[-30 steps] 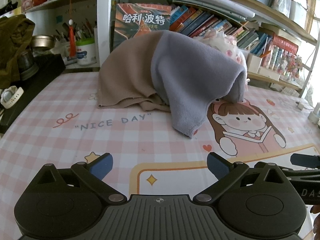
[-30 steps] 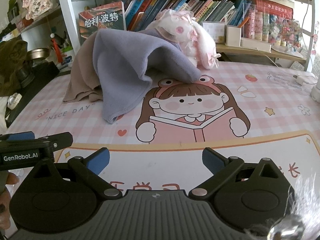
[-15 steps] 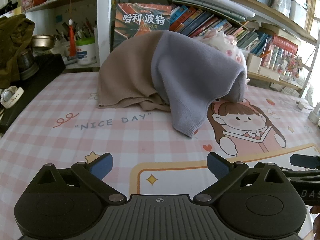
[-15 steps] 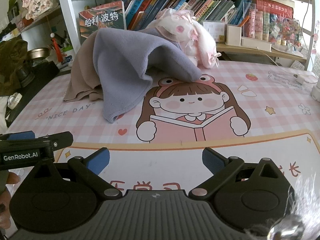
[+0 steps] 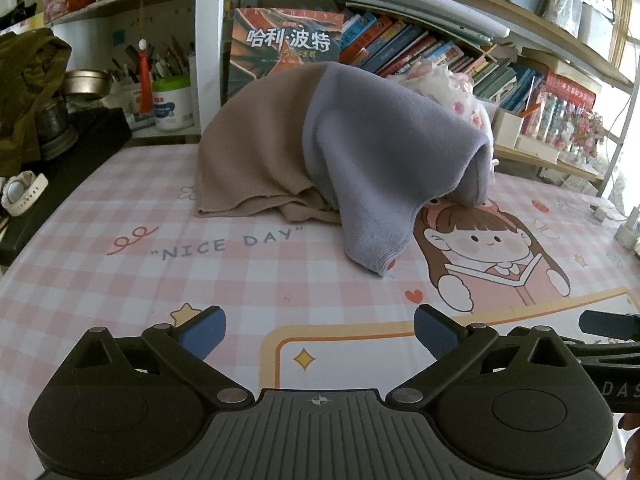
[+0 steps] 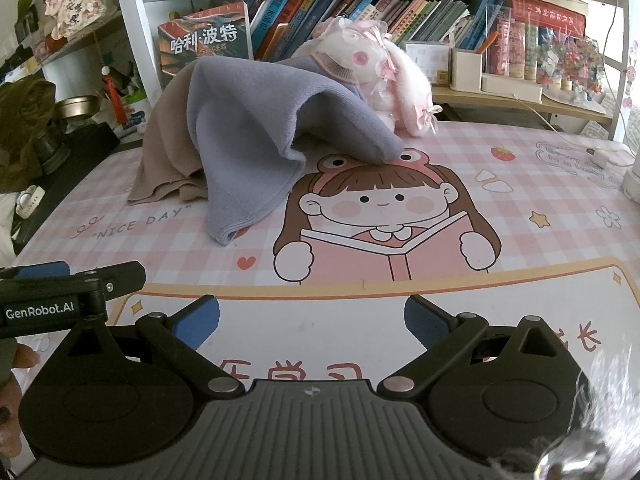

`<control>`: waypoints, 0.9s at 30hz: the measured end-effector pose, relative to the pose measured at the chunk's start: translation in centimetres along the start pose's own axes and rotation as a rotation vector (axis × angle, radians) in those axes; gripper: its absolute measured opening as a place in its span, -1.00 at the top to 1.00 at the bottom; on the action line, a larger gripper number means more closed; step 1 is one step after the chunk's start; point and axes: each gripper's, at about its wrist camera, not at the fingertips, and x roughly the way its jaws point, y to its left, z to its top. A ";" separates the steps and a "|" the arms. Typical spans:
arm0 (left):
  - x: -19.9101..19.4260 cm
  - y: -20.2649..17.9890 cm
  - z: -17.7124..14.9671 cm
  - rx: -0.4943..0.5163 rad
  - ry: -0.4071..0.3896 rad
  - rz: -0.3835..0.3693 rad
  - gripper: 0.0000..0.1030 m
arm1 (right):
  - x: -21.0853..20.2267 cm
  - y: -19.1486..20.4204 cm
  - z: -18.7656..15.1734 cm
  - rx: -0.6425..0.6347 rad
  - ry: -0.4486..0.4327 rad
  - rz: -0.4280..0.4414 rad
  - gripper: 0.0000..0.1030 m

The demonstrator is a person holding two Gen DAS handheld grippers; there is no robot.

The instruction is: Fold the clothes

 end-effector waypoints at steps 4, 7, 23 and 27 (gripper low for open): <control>0.0 0.0 0.0 -0.001 0.001 0.000 -0.97 | 0.0 0.0 0.0 0.000 0.000 0.000 -0.94; 0.1 0.0 0.0 -0.002 0.003 -0.003 -0.97 | 0.0 0.0 0.0 0.001 0.000 -0.001 -0.94; 0.2 0.1 0.1 -0.005 0.009 -0.019 -0.97 | 0.1 0.0 0.0 0.000 0.001 -0.002 -0.94; 0.3 0.2 0.1 -0.008 0.011 -0.021 -0.97 | 0.1 0.0 0.0 0.001 0.002 -0.003 -0.94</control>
